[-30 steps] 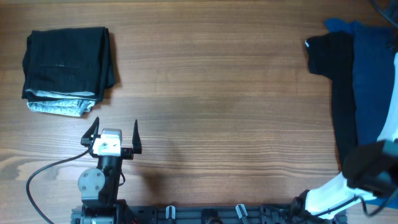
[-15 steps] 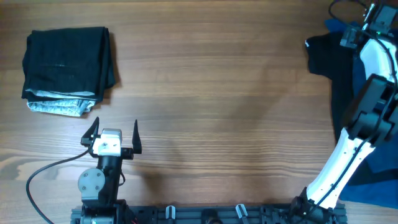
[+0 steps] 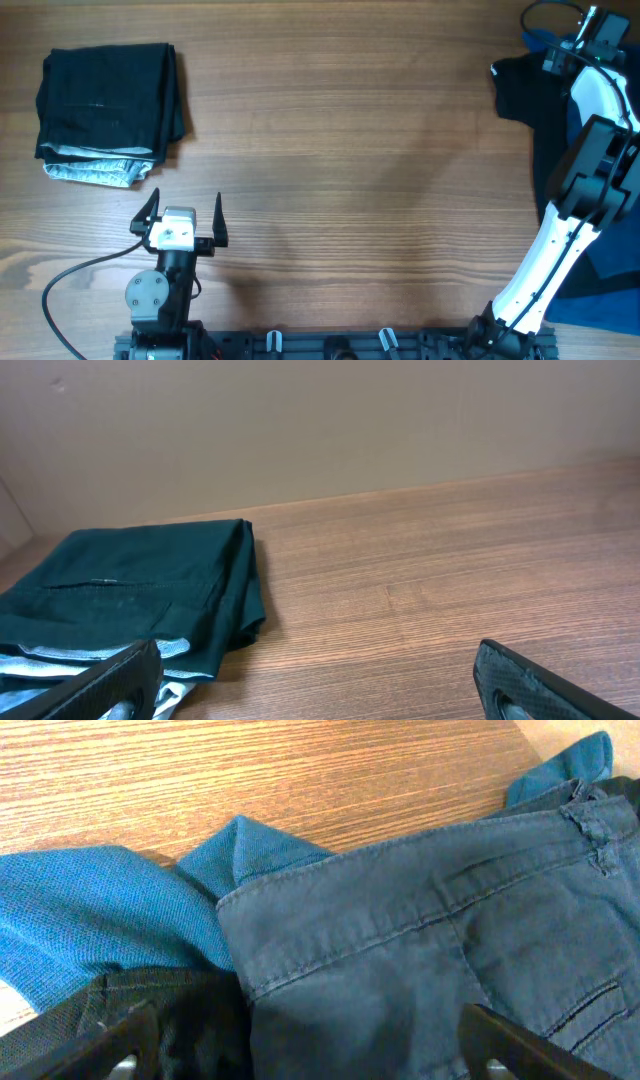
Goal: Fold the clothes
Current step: 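Reach the right gripper into the right clothing pile and grasp blue shorts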
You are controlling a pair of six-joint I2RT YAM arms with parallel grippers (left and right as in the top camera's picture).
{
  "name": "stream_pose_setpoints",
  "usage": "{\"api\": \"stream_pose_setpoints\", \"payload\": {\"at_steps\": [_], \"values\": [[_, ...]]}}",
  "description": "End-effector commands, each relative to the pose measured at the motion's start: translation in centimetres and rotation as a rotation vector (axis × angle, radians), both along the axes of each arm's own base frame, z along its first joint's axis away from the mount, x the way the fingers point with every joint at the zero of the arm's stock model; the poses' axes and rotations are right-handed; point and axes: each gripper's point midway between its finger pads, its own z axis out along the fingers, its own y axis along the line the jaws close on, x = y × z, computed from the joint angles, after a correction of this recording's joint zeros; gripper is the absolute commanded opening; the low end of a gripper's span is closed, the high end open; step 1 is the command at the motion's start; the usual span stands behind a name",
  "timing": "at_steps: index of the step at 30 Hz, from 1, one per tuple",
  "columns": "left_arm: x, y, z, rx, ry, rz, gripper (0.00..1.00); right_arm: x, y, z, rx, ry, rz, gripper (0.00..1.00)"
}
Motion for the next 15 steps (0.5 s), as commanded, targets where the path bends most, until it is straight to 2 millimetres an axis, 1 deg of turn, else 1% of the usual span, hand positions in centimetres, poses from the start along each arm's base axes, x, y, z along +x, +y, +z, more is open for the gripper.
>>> {"api": "stream_pose_setpoints", "payload": {"at_steps": [1,6,9,11,12,15], "values": [[0.0,-0.3,-0.2,0.015,0.001,-0.017,1.00,0.8,-0.3,0.4,-0.013,-0.033,0.004,0.92],[0.0,-0.3,-0.2,0.015,0.001,-0.017,1.00,0.6,-1.5,0.9,-0.028,-0.055,-0.018,0.91],[0.0,-0.3,-0.2,0.015,0.001,-0.017,1.00,0.2,-2.2,0.0,-0.024,-0.043,-0.031,0.91],[0.0,-0.3,-0.2,0.015,0.001,-0.017,1.00,-0.1,-2.4,-1.6,-0.015,-0.021,-0.034,0.92],[0.0,-0.3,-0.2,0.015,0.001,-0.017,1.00,-0.1,-2.4,-2.1,-0.012,-0.015,-0.035,0.92],[0.0,-0.3,-0.2,0.015,0.001,-0.017,1.00,-0.2,-2.6,-2.5,-0.017,-0.012,-0.041,0.92]]}}
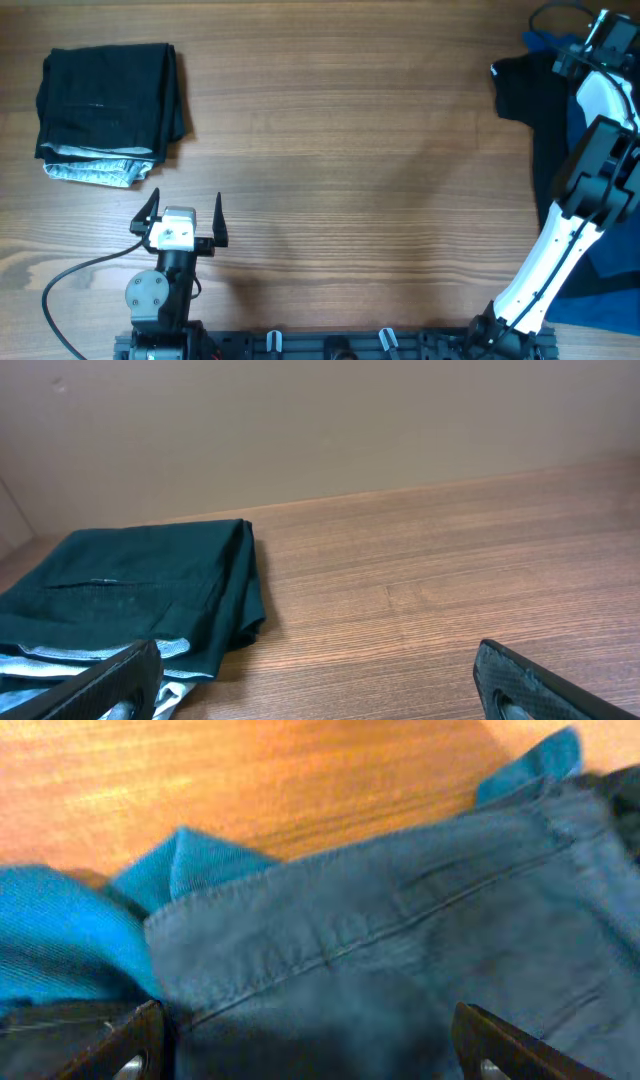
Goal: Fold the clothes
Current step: 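Reach the right gripper into the right clothing pile and grasp blue shorts, then pull the blue shorts out and lay them flat at table center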
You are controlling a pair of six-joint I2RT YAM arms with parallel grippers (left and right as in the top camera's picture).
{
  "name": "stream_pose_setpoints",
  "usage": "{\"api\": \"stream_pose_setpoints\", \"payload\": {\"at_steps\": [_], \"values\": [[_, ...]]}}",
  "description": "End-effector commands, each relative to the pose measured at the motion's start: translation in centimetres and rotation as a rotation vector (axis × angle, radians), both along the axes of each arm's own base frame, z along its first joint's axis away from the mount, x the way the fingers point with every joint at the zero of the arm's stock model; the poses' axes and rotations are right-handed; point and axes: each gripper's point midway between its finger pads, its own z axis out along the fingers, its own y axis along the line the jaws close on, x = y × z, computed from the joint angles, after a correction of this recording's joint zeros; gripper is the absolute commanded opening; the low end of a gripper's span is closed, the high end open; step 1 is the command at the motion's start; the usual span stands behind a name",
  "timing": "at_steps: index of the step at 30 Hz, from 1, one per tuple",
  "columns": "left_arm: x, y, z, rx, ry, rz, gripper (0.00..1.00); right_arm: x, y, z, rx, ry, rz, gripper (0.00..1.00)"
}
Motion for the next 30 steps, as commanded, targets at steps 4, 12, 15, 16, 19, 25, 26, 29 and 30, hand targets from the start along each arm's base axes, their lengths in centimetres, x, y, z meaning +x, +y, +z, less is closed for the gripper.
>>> {"api": "stream_pose_setpoints", "payload": {"at_steps": [4,12,15,16,19,25,26,29,30], "values": [[0.0,-0.3,-0.2,0.015,0.001,-0.018,1.00,-0.5,-0.9,-1.4,-0.036,0.039,-0.039,0.89],[0.0,-0.3,-0.2,0.015,0.001,-0.018,1.00,-0.5,-1.3,-0.2,-0.060,0.030,-0.039,0.38],[0.0,-0.3,-0.2,0.015,0.001,-0.018,1.00,-0.2,-1.4,2.9,-0.080,-0.015,-0.041,0.20],[0.0,-0.3,-0.2,0.015,0.001,-0.018,1.00,-0.1,-1.5,4.1,-0.087,-0.033,-0.041,0.14],[0.0,-0.3,-0.2,0.015,0.001,-0.018,1.00,-0.2,-1.5,6.3,-0.099,-0.061,-0.042,0.04],[0.0,-0.3,-0.2,0.015,0.001,-0.018,1.00,-0.6,1.4,9.1,-0.074,-0.030,0.001,0.04],[0.0,-0.3,-0.2,0.015,0.001,-0.018,1.00,-0.3,3.0,9.7,-0.053,-0.028,0.043,0.04],[0.0,-0.3,-0.2,0.015,0.001,-0.018,1.00,0.8,11.0,11.0,0.084,-0.023,0.215,0.04],[0.0,-0.3,-0.2,0.015,0.001,-0.018,1.00,0.9,13.7,11.0,0.132,-0.011,0.262,0.04]]}}
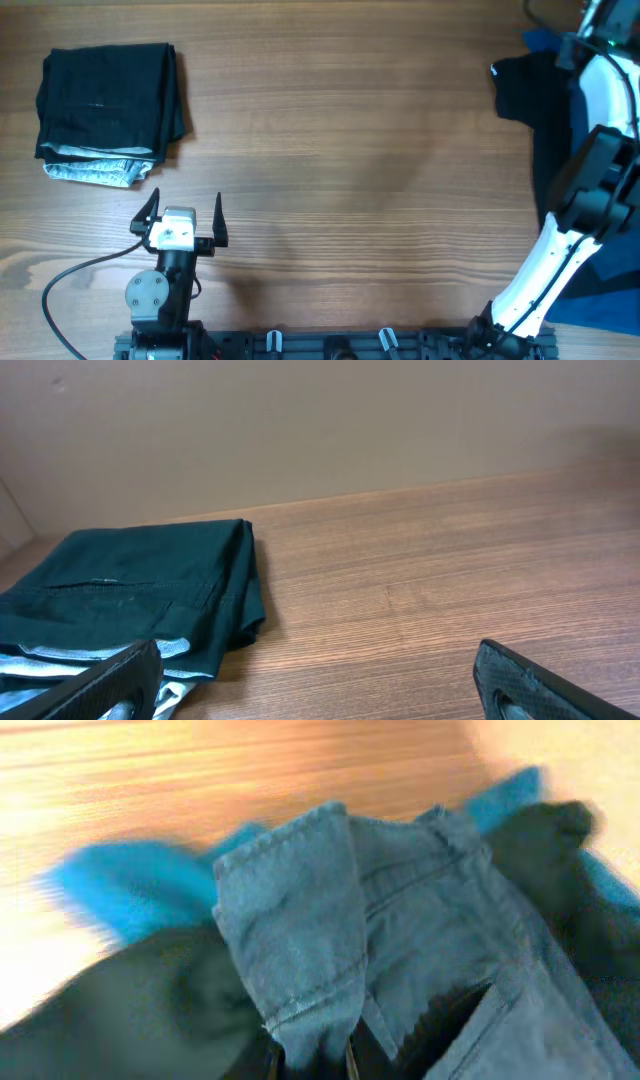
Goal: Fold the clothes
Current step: 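Pull the blue shorts out and lay them flat at table center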
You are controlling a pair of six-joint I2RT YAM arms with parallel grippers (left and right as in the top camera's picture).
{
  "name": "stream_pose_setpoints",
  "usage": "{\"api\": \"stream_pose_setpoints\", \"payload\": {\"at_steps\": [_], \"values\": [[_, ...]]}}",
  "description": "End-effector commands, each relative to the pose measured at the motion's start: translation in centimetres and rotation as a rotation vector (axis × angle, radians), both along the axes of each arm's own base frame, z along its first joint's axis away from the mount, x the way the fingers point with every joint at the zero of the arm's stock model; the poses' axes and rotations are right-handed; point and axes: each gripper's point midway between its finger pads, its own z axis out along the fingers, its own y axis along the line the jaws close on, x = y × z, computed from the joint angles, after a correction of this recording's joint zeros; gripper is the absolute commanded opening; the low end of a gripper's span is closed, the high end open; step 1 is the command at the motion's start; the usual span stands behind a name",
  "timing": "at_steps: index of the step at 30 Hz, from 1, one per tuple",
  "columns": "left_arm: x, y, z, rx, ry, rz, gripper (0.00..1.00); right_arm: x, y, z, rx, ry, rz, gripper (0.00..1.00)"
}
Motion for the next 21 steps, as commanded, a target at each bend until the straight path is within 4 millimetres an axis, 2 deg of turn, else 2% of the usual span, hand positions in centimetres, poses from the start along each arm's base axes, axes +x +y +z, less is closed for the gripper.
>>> {"api": "stream_pose_setpoints", "payload": {"at_steps": [1,3,4,5,6,7,8,10,12,13,14,15,16,17,19,21], "values": [[0.0,-0.3,-0.2,0.015,0.000,-0.018,1.00,2.5,12.7,4.0,0.202,-0.072,0.248,0.04],[0.0,-0.3,-0.2,0.015,0.000,-0.018,1.00,1.8,20.1,2.8,0.323,-0.002,0.366,0.04],[0.0,-0.3,-0.2,0.015,0.000,-0.018,1.00,0.8,25.8,1.9,0.415,0.058,0.433,0.04],[0.0,-0.3,-0.2,0.015,0.001,-0.018,1.00,0.0,29.6,1.4,0.467,0.094,0.472,0.04],[0.0,-0.3,-0.2,0.015,0.000,-0.018,1.00,-1.3,35.1,1.0,0.523,0.135,0.523,0.04],[0.0,-0.3,-0.2,0.015,0.001,-0.018,1.00,-2.3,38.7,0.7,0.548,0.158,0.555,0.04],[0.0,-0.3,-0.2,0.015,0.001,-0.018,1.00,-4.1,43.7,0.3,0.570,0.193,0.604,0.04],[0.0,-0.3,-0.2,0.015,0.000,-0.018,1.00,-7.5,51.4,-0.2,0.587,0.240,0.705,0.04],[0.0,-0.3,-0.2,0.015,0.001,-0.018,1.00,-10.3,57.2,-0.4,0.572,0.247,0.800,0.04],[0.0,-0.3,-0.2,0.015,0.000,-0.018,1.00,-11.5,59.0,-0.4,0.529,0.241,0.827,0.05],[0.0,-0.3,-0.2,0.015,0.001,-0.018,1.00,-12.4,60.1,-0.5,0.480,0.234,0.840,0.13],[0.0,-0.3,-0.2,0.015,0.000,-0.018,1.00,-13.2,61.1,-0.6,0.431,0.227,0.860,0.49],[0.0,-0.3,-0.2,0.015,0.000,-0.018,1.00,-14.3,62.3,-0.6,0.375,0.232,0.935,0.66],[0.0,-0.3,-0.2,0.015,0.000,-0.018,1.00,-14.7,62.7,-0.2,0.362,0.229,0.965,0.74],[0.0,-0.3,-0.2,0.015,0.000,-0.018,1.00,-14.7,62.4,1.6,0.376,0.204,0.963,0.78],[0.0,-0.3,-0.2,0.015,0.000,-0.018,1.00,-14.3,60.0,6.1,0.407,0.153,0.943,0.83]]}}
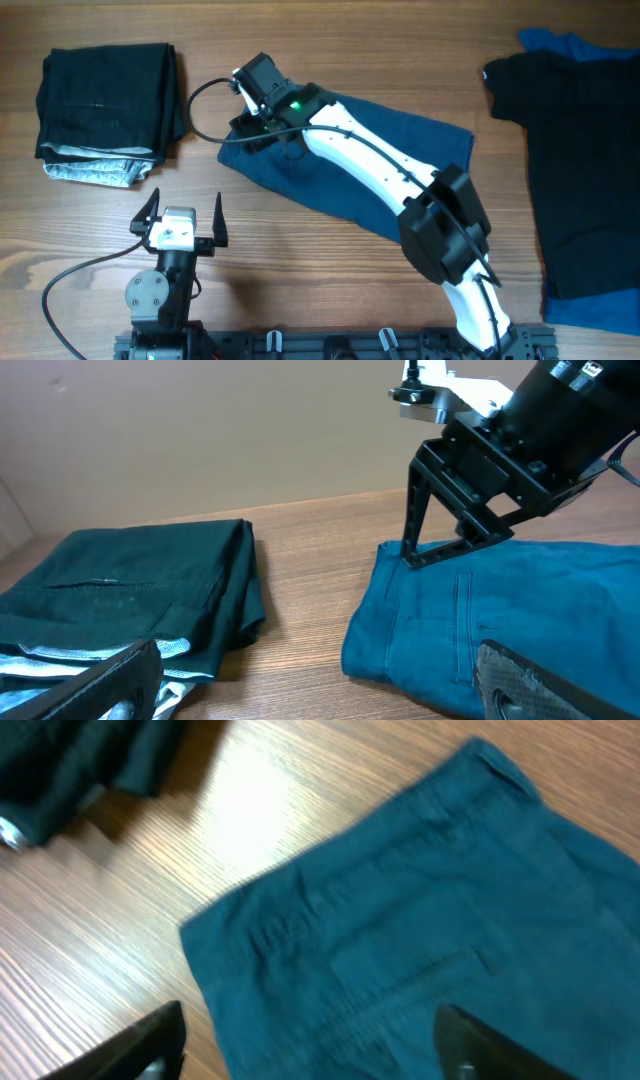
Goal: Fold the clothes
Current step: 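Pull the blue shorts out and lay them flat at table center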
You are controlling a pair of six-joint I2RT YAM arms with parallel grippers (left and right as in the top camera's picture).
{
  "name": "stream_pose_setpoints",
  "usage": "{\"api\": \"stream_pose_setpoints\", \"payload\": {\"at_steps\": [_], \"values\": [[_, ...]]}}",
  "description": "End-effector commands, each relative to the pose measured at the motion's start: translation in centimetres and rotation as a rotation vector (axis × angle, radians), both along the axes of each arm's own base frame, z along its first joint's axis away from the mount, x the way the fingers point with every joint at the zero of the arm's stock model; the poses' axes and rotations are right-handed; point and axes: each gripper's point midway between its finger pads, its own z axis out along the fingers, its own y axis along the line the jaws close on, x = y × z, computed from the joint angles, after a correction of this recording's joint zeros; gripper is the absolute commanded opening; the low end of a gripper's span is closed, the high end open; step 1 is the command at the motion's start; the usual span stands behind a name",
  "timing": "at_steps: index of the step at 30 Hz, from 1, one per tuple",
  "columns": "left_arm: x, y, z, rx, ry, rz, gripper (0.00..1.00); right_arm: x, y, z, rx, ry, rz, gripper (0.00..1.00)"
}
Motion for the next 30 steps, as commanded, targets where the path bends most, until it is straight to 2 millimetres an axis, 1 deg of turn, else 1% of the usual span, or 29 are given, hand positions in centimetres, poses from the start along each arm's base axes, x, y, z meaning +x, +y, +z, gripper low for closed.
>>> {"api": "stream_pose_setpoints", "payload": {"at_steps": [1,2,3,4,5,6,7,9,10,11,13,14,17,19,21,23,25,27,28,29,30], "values": [[0.0,-0.3,-0.2,0.015,0.001,-0.018,1.00,1.3,-4.6,8.4,0.060,-0.088,-0.066,0.84],[0.0,-0.3,-0.2,0.015,0.001,-0.018,1.00,1.0,-7.3,10.5,0.058,-0.077,-0.100,0.84],[0.0,-0.3,-0.2,0.015,0.001,-0.018,1.00,0.6,-10.2,11.9,0.043,-0.056,-0.146,0.85],[0.0,-0.3,-0.2,0.015,0.001,-0.018,1.00,-0.2,-13.5,12.9,0.026,-0.012,-0.218,0.84],[0.0,-0.3,-0.2,0.015,0.001,-0.018,1.00,-0.8,-16.1,13.4,0.004,0.023,-0.261,0.85],[0.0,-0.3,-0.2,0.015,0.001,-0.018,1.00,-2.1,-22.2,13.5,-0.054,0.112,-0.374,0.97],[0.0,-0.3,-0.2,0.015,0.001,-0.018,1.00,-2.4,-24.3,13.2,-0.075,0.151,-0.420,0.98],[0.0,-0.3,-0.2,0.015,0.001,-0.018,1.00,-3.0,-29.7,12.4,-0.110,0.245,-0.551,1.00],[0.0,-0.3,-0.2,0.015,0.001,-0.018,1.00,-3.1,-32.4,12.2,-0.109,0.276,-0.634,0.99],[0.0,-0.3,-0.2,0.015,0.001,-0.018,1.00,-2.8,-35.1,12.2,-0.071,0.297,-0.711,1.00],[0.0,-0.3,-0.2,0.015,0.001,-0.018,1.00,-2.9,-38.2,12.2,-0.053,0.318,-0.795,1.00],[0.0,-0.3,-0.2,0.015,0.001,-0.018,1.00,-3.4,-39.9,12.0,-0.054,0.340,-0.837,1.00],[0.0,-0.3,-0.2,0.015,0.001,-0.018,1.00,-4.8,-43.1,11.6,-0.091,0.384,-0.920,1.00],[0.0,-0.3,-0.2,0.015,0.001,-0.018,1.00,-4.9,-44.2,11.6,-0.062,0.394,-0.954,1.00],[0.0,-0.3,-0.2,0.015,0.001,-0.018,1.00,-5.0,-44.9,11.6,-0.052,0.393,-0.974,1.00],[0.0,-0.3,-0.2,0.015,0.001,-0.018,1.00,-5.2,-44.9,11.3,-0.056,0.407,-0.974,1.00],[0.0,-0.3,-0.2,0.015,0.001,-0.018,1.00,-5.6,-44.8,10.1,-0.065,0.438,-0.973,1.00],[0.0,-0.3,-0.2,0.015,0.001,-0.018,1.00,-6.2,-44.2,7.8,-0.056,0.499,-0.962,0.99],[0.0,-0.3,-0.2,0.015,0.001,-0.018,1.00,-6.3,-43.7,6.2,-0.038,0.529,-0.953,0.95],[0.0,-0.3,-0.2,0.015,0.001,-0.018,1.00,-6.6,-42.9,3.8,-0.002,0.569,-0.938,0.80],[0.0,-0.3,-0.2,0.015,0.001,-0.018,1.00,-6.8,-42.6,2.7,0.012,0.584,-0.933,0.65]]}}
